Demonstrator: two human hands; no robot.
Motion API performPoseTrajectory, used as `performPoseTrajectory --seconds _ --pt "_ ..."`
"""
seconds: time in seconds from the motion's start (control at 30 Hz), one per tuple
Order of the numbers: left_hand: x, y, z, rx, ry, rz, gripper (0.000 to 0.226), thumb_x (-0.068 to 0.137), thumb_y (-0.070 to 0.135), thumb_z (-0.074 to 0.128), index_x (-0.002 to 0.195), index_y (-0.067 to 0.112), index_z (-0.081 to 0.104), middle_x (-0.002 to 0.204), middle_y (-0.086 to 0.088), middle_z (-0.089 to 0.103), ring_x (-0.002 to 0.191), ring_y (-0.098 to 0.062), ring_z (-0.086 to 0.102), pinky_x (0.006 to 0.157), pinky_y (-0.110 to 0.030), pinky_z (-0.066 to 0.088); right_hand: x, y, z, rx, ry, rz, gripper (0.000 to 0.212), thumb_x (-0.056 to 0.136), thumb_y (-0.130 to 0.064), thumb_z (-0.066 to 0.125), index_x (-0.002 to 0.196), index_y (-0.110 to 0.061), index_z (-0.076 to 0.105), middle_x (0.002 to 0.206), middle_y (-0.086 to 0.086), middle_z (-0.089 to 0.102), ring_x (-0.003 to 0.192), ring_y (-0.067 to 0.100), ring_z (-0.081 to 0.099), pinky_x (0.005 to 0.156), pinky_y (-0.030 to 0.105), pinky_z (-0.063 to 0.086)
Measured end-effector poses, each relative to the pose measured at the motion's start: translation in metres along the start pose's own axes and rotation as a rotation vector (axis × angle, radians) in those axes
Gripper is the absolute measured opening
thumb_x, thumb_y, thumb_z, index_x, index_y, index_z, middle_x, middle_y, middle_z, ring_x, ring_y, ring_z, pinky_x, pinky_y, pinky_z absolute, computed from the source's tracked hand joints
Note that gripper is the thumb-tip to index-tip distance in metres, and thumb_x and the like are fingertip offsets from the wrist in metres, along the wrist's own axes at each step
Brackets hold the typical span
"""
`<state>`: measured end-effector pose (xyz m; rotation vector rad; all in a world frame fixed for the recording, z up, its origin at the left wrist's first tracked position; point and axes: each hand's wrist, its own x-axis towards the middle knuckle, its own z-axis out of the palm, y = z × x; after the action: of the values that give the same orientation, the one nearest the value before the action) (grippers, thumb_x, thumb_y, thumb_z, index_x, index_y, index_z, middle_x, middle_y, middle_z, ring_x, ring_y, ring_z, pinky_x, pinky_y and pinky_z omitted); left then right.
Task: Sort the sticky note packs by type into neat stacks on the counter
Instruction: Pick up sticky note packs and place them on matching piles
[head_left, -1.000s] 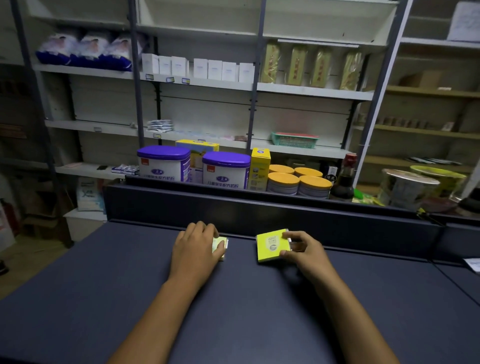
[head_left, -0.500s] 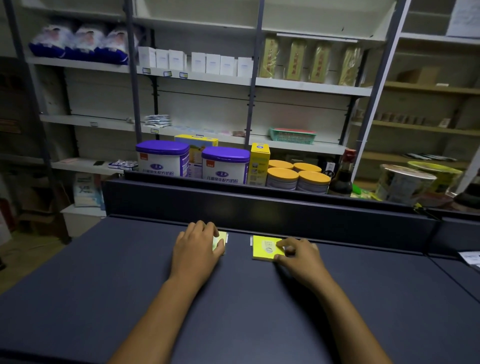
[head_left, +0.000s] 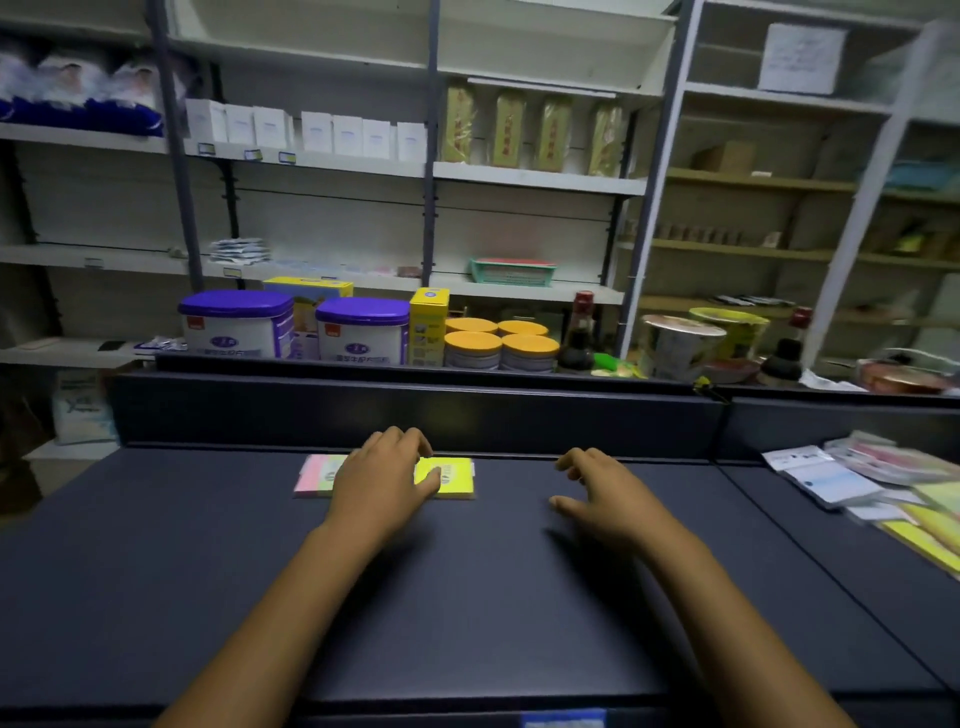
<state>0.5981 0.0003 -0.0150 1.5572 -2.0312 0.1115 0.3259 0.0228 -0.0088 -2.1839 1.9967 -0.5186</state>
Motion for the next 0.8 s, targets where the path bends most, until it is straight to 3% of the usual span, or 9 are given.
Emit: performPoseTrajectory --seconds 0.17,0.5,0.8 --pt "0.003 0.112 0.007 -0.007 -0.089 0.143 0.034 0.093 0.048 0.054 0.118 0.026 0.055 0.115 0.005 0.060 0.110 -0.016 0.054 0.087 -0.033 0.049 -0.060 0.070 -0.060 -0.166 0.040 0.070 0.049 0.092 -0.049 0.061 0.132 -0.025 0.049 0.133 -0.002 0.051 0.123 0.018 0.050 0.097 0.038 0.048" --pt "-0.044 0.334 0.034 -0.073 -0.189 0.274 0.033 0.094 0.049 0.053 0.119 0.026 0.052 0.119 0.004 0.058 0.111 -0.018 0.054 0.086 -0.039 0.052 -0.204 0.232 -0.162 -0.243 0.100 0.248 0.050 0.093 -0.051 0.058 0.129 -0.019 0.049 0.134 0.005 0.053 0.122 0.024 0.051 0.093 0.037 0.046" --pt "-0.073 0.467 0.063 -0.090 -0.222 0.330 0.036 0.095 0.049 0.051 0.124 0.027 0.051 0.123 0.005 0.058 0.111 -0.017 0.055 0.086 -0.038 0.053 -0.282 0.331 -0.211 -0.198 0.126 0.310 0.054 0.093 -0.052 0.058 0.135 -0.022 0.045 0.136 0.004 0.051 0.124 0.023 0.049 0.097 0.039 0.047"
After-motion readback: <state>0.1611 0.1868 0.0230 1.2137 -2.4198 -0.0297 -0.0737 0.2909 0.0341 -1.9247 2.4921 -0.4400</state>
